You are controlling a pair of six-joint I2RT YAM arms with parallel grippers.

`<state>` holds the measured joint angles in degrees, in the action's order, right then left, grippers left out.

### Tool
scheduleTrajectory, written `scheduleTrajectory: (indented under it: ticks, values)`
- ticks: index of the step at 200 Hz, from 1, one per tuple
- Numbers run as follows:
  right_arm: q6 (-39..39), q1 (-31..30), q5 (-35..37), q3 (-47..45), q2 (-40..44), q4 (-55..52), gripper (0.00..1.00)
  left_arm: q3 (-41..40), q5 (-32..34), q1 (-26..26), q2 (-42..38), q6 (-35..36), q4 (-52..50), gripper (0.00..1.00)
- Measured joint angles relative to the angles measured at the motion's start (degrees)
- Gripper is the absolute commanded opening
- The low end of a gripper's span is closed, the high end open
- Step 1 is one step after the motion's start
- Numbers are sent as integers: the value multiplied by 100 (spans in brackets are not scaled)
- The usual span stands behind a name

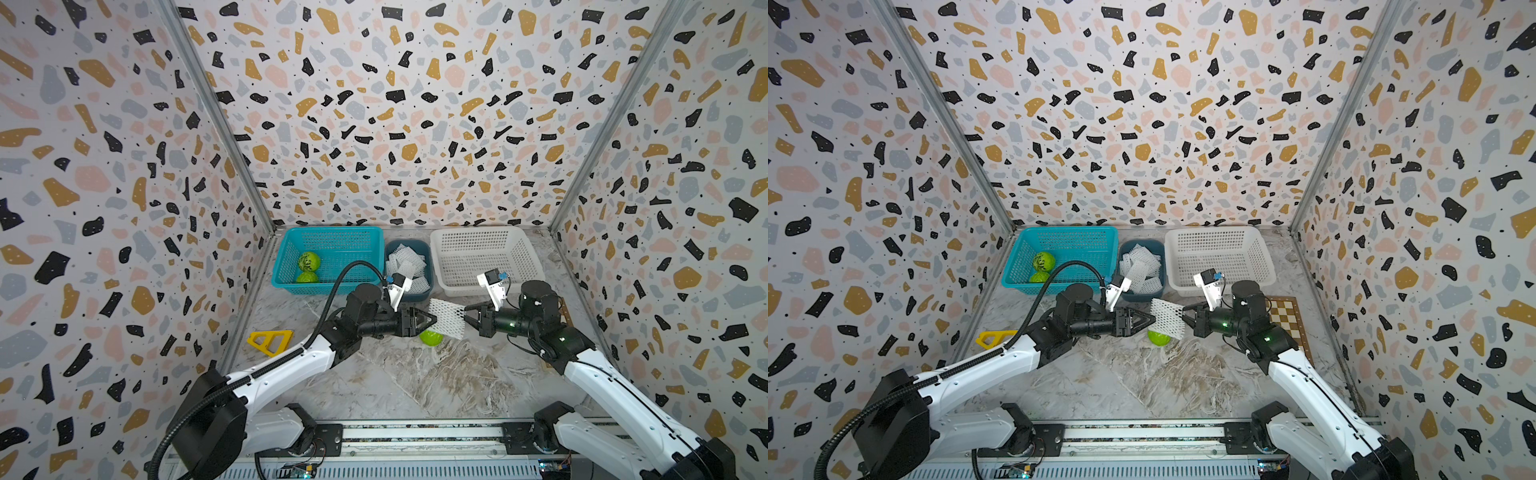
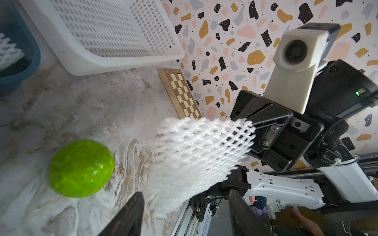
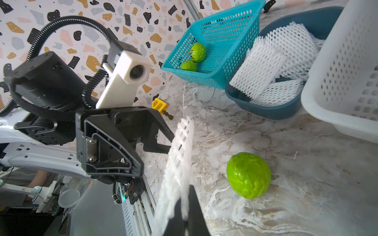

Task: Sleeve custard apples in foam nets
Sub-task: Open the foam net.

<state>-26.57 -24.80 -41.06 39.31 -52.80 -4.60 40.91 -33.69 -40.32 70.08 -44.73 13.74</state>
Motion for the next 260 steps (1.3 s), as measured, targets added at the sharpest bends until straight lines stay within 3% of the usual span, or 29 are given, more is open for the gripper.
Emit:
scheduleTrajectory:
  ticks: [55,135,227,260]
  values:
    - [-85,0,-205,-120,15,92,3,7,13,-4,24,11,9,70]
    - [-103,4,-125,-136,17,160,3,11,-96,-155,188,-61,90,39]
    - [72,20,273,-136,-105,-151,3,13,-116,-155,-66,39,-103,25]
    - [219,-76,409,-127,-122,-278,3,35,-144,-155,-59,103,-234,34]
